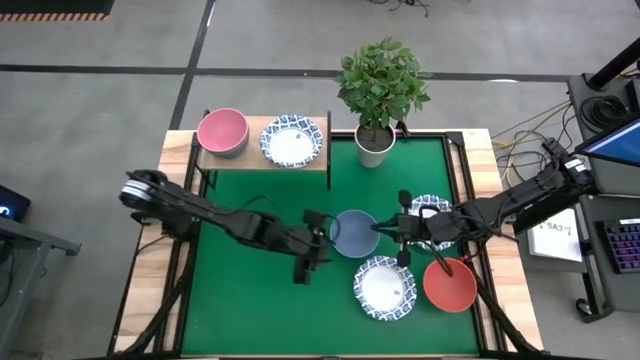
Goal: Place and stack bowls onto a shelf
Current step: Stack the blue bowl on top of the pink bowl on the shelf
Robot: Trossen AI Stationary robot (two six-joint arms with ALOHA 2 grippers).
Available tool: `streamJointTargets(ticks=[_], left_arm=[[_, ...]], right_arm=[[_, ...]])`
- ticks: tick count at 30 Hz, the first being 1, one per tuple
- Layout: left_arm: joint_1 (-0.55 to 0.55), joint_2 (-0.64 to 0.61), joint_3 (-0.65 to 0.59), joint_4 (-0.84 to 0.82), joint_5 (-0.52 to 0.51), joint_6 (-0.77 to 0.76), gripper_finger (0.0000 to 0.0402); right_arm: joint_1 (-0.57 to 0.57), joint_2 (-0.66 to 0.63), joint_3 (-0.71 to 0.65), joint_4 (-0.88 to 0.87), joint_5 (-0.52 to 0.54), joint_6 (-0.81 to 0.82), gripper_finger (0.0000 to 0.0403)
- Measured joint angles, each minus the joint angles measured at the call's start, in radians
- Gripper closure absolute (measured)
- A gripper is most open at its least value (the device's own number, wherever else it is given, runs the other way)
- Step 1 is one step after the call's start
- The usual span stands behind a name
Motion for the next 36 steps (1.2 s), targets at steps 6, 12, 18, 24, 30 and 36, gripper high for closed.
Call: streamJointTargets(ticks=[6, 12, 18, 24, 30, 36], left_arm=[[0.010, 0.108, 0.086, -0.073, 0.024, 0.011, 0.0214], [0.018, 0.193, 0.141, -0.082, 0.021, 0.031, 0.0214], [0.042, 0.256, 0.150, -0.075, 0.020, 0.053, 0.0214], [0.061, 0.306, 0.150, -0.071, 0.018, 0.053, 0.0221], [0.061, 0.325, 0.151, -0.073, 0.019, 0.073, 0.0294], [0.060, 0.303, 0.151, -0.086, 0.053, 0.069, 0.0391]], right_arm=[[0.007, 0.000, 0.000, 0.003, -0.002, -0.001, 0.0394], [0.013, 0.000, 0.000, 0.006, -0.001, -0.003, 0.0394], [0.013, 0.001, 0.000, 0.002, 0.000, -0.002, 0.0394], [0.013, 0.001, 0.000, 0.002, 0.001, -0.003, 0.0394], [0.013, 0.001, 0.000, 0.001, 0.001, -0.007, 0.0394], [0.013, 0.001, 0.000, 0.001, 0.001, -0.009, 0.0394]])
